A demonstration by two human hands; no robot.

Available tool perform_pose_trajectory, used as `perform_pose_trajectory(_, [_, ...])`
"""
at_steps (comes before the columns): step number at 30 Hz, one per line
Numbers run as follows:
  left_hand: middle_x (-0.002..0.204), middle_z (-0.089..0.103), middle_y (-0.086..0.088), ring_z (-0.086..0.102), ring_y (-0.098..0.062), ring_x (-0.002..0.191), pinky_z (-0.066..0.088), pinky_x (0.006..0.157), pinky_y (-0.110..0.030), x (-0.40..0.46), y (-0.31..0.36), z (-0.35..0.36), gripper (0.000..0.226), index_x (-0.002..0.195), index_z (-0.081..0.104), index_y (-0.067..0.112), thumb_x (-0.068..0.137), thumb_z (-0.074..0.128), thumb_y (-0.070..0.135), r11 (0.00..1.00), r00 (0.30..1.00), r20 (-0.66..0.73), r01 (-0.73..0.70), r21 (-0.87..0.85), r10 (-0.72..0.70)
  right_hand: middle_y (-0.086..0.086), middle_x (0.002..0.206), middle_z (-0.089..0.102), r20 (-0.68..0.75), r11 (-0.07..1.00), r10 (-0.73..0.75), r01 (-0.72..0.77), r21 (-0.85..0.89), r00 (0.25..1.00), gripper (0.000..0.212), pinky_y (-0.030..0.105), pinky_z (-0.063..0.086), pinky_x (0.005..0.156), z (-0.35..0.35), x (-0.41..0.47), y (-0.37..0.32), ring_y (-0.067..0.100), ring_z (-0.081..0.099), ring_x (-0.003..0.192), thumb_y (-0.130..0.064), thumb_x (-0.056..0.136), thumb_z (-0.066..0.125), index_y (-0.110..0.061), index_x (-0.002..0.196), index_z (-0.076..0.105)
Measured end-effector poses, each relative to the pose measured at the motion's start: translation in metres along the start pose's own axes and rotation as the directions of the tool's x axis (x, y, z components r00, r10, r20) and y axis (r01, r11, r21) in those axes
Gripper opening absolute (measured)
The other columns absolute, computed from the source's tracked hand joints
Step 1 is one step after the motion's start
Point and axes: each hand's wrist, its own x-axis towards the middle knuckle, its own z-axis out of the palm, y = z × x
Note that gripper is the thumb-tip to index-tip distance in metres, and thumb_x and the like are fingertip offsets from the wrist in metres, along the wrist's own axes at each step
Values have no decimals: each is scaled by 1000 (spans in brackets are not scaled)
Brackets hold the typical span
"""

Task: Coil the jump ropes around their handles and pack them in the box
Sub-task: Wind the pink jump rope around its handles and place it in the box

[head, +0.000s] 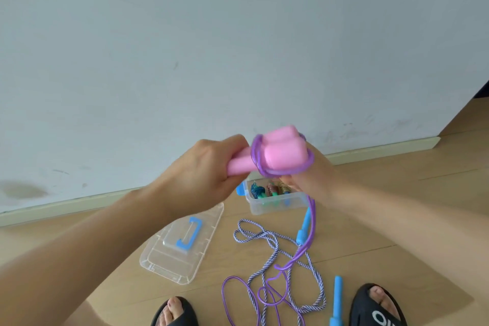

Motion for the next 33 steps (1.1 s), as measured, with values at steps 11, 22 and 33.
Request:
perform_pose_trajectory(11, [69,53,-3,54,-30,59,44,52,-35,2,-49,17,15,87,46,17,97,47,28,864,913,109,326,383,-393,3,63,54,115,879,-175,208,-430,978,15,34,37,55,36,-47,-14,18,39,57,-23,97,46,-15,86,52])
perform_pose_trajectory(22, [89,59,-3,59,-30,71,32,57,-33,-5,-9,40,10,105,46,16,97,44,22,721,886,377,-72,689,-272,1,48,38,91,524,-475,365,-770,875,57,28,25,49,-11,-13,-42,18,37,54,-63,86,53,-16,57,41])
perform_pose_trajectory(33, [54,49,4,45,-28,39,35,36,-28,-16,13,18,23,77,52,14,80,39,34,914,974,178,-196,356,139,-1,52,22,133,900,-183,220,-377,974,65,32,22,52,-10,21,-20,15,22,52,-64,89,52,-19,52,24])
